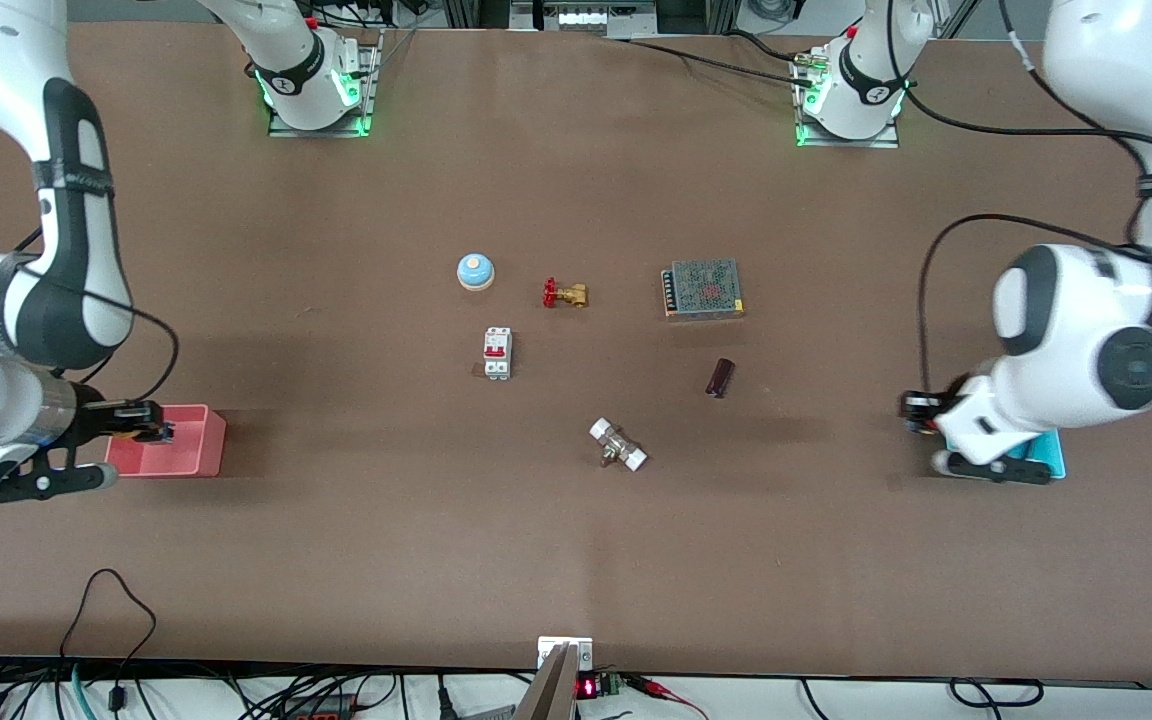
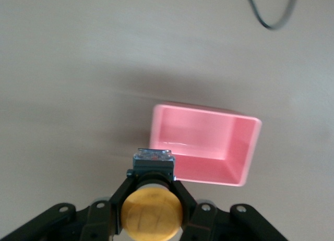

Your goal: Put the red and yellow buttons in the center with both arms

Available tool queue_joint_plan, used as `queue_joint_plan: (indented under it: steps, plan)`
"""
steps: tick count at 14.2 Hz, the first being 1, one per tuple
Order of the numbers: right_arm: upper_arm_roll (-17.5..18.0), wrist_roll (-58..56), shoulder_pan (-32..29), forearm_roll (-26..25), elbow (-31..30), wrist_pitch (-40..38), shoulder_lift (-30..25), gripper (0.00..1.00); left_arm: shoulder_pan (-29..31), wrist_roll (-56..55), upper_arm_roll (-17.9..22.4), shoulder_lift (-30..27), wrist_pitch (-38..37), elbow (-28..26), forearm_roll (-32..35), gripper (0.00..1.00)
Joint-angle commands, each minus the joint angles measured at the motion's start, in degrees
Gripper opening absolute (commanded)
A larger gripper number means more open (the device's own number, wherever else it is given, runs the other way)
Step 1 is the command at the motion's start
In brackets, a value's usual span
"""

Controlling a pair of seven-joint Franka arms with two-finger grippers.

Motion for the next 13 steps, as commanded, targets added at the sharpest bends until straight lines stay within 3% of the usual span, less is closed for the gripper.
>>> queue_joint_plan:
  steps: [1, 7, 11, 13]
  plan:
    - [-0.3, 3.5, 4.3, 6.2, 1.0, 0.9, 3.5, 0.29, -4.3, -7.5, 0.6, -0.7, 0.1, -3.3, -1.2, 0.17]
    - [-0.5, 15.4, 15.5, 7.4, -0.2, 8.9, 8.7, 0.29, -7.5, -12.5, 0.3, -1.0, 11.1, -13.6, -1.5, 0.17]
    - [-0.4, 21.6, 19.0, 7.9, -0.4, 9.2, 11.2, 0.29, -9.4, -18.0, -1.4, -2.6, 24.8, -23.2, -1.4, 0.17]
    - [-0.4, 25.8, 20.2, 8.1, -1.2, 10.4, 11.8, 0.29, -9.4, -18.1, -1.4, -2.6, 26.1, -24.2, -1.4, 0.19]
